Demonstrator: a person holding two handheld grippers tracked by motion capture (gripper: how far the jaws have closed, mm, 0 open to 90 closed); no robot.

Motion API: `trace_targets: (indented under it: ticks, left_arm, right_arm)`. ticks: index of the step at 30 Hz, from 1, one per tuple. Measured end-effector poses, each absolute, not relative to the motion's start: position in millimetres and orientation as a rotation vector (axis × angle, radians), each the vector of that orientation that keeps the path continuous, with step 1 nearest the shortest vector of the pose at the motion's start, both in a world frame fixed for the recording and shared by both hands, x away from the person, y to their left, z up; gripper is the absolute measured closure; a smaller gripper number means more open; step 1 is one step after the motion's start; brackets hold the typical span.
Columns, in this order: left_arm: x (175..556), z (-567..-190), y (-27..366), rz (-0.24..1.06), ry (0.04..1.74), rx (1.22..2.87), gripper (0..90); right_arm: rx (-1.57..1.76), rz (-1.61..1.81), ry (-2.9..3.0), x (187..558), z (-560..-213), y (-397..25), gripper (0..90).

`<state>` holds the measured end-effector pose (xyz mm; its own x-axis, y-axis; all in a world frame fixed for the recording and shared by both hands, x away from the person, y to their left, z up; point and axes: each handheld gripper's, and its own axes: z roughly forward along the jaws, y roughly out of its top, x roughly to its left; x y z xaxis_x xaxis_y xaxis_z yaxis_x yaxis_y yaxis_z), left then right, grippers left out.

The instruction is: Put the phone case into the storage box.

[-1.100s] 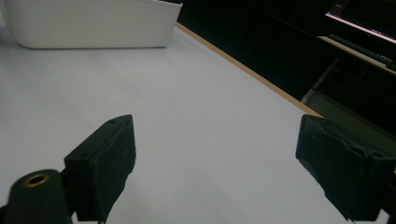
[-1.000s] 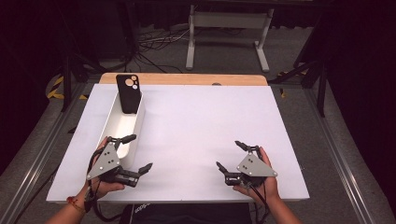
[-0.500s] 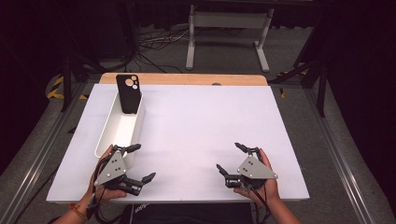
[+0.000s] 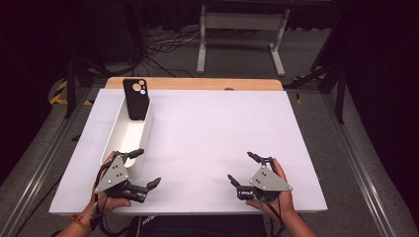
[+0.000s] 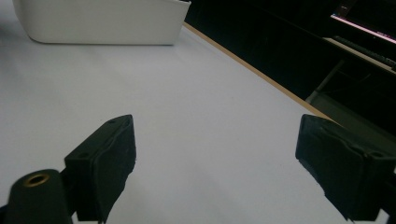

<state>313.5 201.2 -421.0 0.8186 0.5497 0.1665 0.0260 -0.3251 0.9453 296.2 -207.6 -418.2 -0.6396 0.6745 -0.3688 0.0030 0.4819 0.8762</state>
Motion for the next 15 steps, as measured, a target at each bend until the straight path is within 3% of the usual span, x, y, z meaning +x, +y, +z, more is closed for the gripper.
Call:
trace_targets:
  ticks: [15]
  left_arm:
    - [313.0, -421.9, 201.8, 0.586, 0.472, 1.852, 2.6]
  right_arm:
    - [0.579, 1.187, 1.995, 296.4, -418.4, -216.7, 13.4]
